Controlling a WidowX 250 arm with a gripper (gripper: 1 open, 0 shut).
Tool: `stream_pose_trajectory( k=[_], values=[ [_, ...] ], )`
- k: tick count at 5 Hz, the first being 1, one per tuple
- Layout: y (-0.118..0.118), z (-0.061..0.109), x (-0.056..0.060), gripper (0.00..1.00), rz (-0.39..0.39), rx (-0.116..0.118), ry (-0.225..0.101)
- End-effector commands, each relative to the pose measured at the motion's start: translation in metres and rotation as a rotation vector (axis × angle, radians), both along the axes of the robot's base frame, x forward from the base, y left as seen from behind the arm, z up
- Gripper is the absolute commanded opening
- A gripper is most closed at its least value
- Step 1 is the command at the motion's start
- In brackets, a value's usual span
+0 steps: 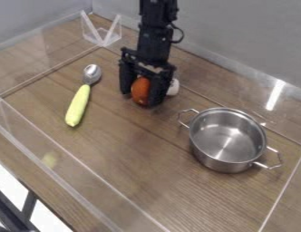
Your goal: Move mushroom to the right side of the table
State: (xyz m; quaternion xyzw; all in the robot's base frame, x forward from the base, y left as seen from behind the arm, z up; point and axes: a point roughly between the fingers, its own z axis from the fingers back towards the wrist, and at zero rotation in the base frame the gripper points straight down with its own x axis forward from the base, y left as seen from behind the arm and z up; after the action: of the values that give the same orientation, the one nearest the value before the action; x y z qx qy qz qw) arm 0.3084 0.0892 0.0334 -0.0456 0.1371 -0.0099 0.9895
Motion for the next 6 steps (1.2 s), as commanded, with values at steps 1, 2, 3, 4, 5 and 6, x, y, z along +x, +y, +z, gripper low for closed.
stream_pose_trajectory(
  k=[1,2,3,4,5,6],
  values=[
    [0.004,0.042,-0.002,1.0,0.028,0.029,-0.106],
    [0.001,0.054,-0.007,1.0,0.052,0.035,-0.127],
    [-0.002,0.052,-0.009,0.0,0.065,0.037,-0.13],
    [0.003,0.052,-0.004,1.0,0.076,0.04,-0.14],
    [0.008,0.05,0.002,1.0,0.085,0.042,-0.144],
    [0.012,0.063,0.006,1.0,0.118,0.047,-0.147]
  ],
)
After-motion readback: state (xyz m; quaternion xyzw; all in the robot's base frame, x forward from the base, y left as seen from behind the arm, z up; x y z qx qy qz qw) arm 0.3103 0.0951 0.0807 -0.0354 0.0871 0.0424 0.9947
